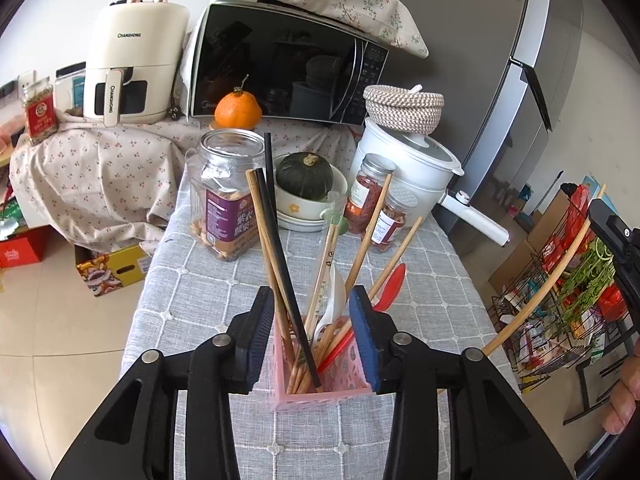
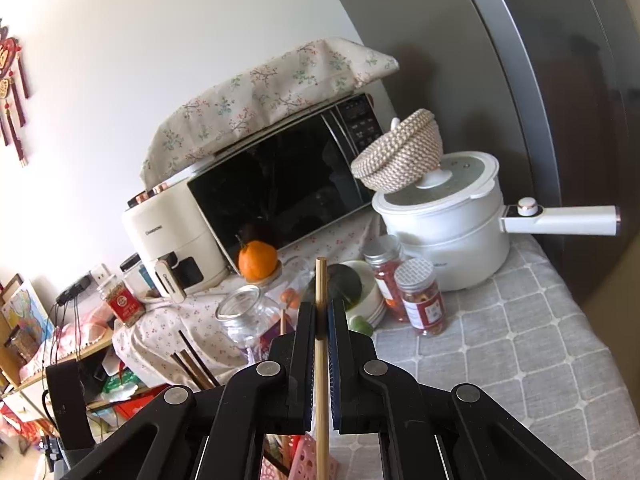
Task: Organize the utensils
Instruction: 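Release the black chopstick into the holder with the left tool while the right tool carries the stick, then lower the long wooden stick into the holder and open the right tool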
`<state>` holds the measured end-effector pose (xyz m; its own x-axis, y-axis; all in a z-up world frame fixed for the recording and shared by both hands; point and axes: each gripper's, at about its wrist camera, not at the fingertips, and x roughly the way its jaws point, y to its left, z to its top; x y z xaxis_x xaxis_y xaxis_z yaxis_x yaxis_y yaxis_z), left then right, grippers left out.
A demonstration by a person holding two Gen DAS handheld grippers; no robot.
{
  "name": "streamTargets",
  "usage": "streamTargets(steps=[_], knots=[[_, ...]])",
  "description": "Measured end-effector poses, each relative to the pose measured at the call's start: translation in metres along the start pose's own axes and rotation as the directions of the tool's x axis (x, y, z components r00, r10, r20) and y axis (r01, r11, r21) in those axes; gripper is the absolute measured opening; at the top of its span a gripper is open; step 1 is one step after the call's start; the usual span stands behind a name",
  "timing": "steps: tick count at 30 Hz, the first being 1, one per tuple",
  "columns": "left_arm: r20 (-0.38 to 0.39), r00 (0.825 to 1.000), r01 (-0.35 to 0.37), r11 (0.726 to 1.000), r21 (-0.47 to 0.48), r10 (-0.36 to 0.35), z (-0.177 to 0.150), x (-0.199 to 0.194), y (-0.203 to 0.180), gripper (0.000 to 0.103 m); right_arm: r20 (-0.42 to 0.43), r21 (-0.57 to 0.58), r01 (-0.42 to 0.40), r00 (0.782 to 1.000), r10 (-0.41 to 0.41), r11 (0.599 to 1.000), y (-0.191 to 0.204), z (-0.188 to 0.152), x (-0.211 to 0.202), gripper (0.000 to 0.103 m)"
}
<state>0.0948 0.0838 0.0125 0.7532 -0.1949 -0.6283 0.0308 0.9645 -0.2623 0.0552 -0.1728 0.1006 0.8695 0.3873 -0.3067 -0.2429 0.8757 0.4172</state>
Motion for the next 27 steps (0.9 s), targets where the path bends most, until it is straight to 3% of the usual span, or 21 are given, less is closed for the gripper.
streamTargets(steps=[6, 13, 27], knots=[[-0.057, 0.998, -0.029, 1.000, 0.004, 0.029, -0.009, -0.010, 0.010, 0.057, 0.052, 0.001, -0.038, 0.998, 0.038, 0.999, 0.015, 0.002, 0.002, 0.004], [-0.140, 0.988, -0.068, 0.998, 0.020, 0.070, -0.023, -0.004, 0.025, 0.061, 0.085, -0.027, -0.046, 0.995, 0.048, 0.999, 0.034, -0.003, 0.018, 0.004], [-0.173, 0.979, -0.103, 0.994, 0.022, 0.105, -0.026, 0.000, 0.038, 0.065, 0.062, -0.223, 0.007, 0.998, 0.007, 0.975, 0.071, -0.042, 0.059, 0.004]])
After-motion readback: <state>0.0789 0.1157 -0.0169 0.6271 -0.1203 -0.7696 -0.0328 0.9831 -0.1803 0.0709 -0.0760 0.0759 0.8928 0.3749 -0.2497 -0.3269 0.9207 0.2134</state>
